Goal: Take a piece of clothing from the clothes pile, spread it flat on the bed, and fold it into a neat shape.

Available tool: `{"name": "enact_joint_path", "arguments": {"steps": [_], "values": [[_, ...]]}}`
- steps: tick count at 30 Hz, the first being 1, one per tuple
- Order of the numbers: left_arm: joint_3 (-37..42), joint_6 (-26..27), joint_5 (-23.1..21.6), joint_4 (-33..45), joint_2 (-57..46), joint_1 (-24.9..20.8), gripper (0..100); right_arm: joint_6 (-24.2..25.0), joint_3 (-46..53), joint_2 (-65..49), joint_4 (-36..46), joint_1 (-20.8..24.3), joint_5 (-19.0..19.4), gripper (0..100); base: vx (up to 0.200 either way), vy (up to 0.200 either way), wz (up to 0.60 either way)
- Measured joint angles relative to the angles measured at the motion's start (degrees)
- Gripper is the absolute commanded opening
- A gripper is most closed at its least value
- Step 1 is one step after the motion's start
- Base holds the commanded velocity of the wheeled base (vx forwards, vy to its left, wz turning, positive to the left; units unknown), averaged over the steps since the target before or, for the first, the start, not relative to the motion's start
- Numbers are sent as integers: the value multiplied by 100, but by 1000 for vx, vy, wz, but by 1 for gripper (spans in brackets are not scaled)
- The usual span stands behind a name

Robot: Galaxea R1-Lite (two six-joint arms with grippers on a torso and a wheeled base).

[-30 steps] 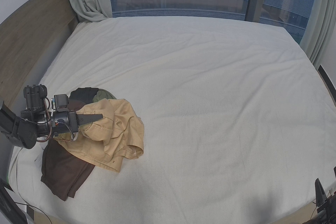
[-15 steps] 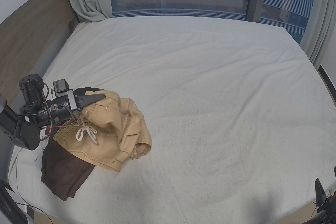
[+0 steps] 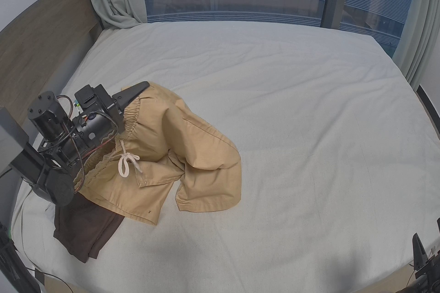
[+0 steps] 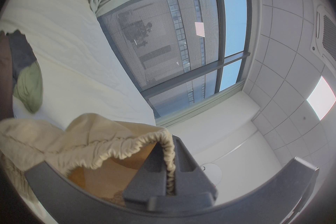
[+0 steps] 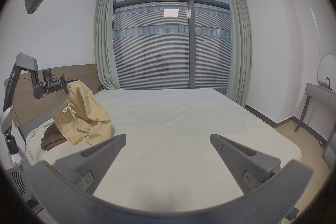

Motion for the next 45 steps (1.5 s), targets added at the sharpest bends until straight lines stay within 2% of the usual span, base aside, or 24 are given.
{"name": "enact_joint_path", "arguments": {"steps": [17,26,45], "values": [[-328,-650,549,-46,139,-1064,0,-11,0,0,0,0,0,100,0,0,0],[-724,-1580,694,-44,106,-1428,0,-20,0,0,2,-2,2,100,0,0,0],[-1443,-1747,863,-20,76,-2210,0,-17,0,0,2,0,2,100,0,0,0]]}}
